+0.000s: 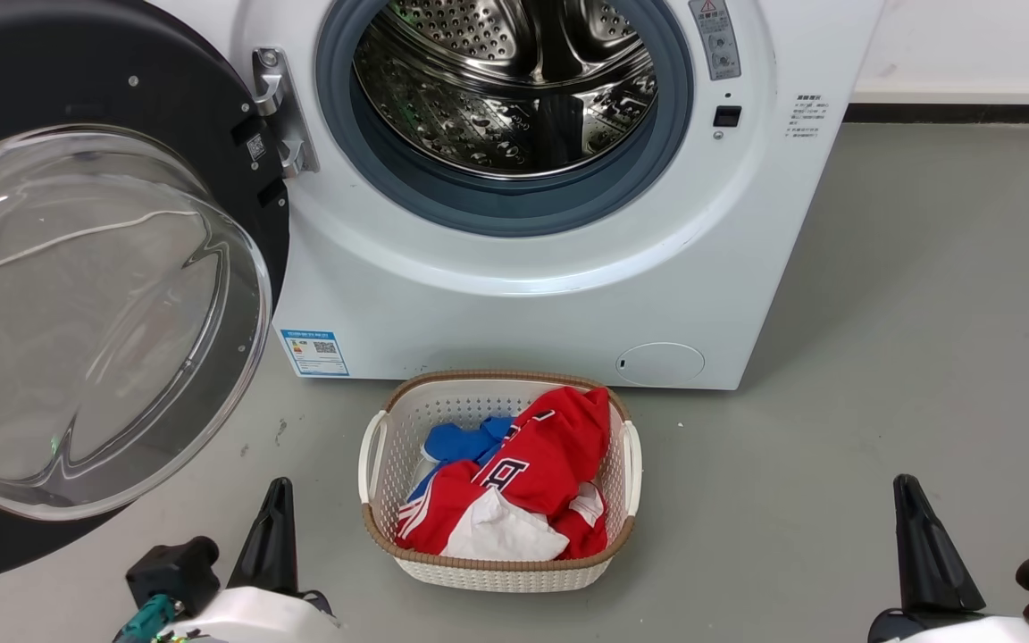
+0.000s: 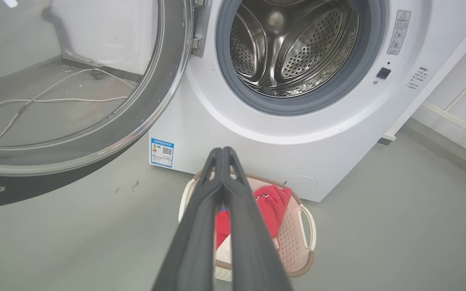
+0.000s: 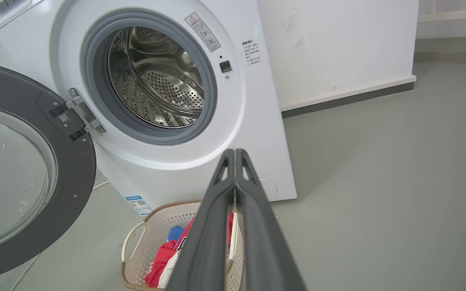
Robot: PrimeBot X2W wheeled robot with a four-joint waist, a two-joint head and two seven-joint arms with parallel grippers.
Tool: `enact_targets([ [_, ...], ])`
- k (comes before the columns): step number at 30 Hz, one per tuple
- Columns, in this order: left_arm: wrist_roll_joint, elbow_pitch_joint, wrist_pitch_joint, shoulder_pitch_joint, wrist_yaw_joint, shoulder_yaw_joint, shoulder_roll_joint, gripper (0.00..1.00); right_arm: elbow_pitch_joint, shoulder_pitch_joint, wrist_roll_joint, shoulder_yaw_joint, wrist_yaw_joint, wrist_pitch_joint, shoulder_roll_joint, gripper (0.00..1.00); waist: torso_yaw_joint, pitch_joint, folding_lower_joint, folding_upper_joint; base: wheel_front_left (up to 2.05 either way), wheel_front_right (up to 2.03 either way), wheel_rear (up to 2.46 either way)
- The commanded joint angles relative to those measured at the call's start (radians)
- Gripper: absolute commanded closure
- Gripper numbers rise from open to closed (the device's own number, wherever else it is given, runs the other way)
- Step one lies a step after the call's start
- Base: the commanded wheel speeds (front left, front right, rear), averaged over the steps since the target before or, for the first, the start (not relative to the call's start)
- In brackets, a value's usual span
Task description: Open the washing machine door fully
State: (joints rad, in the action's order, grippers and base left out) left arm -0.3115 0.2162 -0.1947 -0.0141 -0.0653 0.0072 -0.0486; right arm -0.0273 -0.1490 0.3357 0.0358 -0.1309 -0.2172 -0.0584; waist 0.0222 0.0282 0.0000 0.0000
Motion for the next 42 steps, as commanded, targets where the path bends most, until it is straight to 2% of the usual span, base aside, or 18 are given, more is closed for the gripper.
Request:
enact_targets([
  [1, -0.049, -0.014, 0.009, 0.031, -0.005, 0.007, -0.002, 1.0, 0.006, 0.03, 0.052, -0.002, 0.0, 0.008, -0.011, 1.0, 0.0, 0.0, 0.0, 0.0, 0.0, 0.0, 0.0],
  [22, -0.4, -0.004, 0.092, 0.058, -0.023, 0.033, -0.002, 1.0, -0.055, 0.096, 0.417, -0.005, 0.0, 0.078, -0.025, 1.0, -0.004, -0.005, 0.0, 0.0, 0.0, 0.0, 0.0],
  [42, -0.656, 0.005, 0.154, 0.079, -0.035, 0.055, -0.002, 1.0, -0.1, 0.142, 0.677, 0.001, 0.0, 0.136, -0.03, 1.0, -0.008, -0.009, 0.0, 0.0, 0.0, 0.0, 0.0],
])
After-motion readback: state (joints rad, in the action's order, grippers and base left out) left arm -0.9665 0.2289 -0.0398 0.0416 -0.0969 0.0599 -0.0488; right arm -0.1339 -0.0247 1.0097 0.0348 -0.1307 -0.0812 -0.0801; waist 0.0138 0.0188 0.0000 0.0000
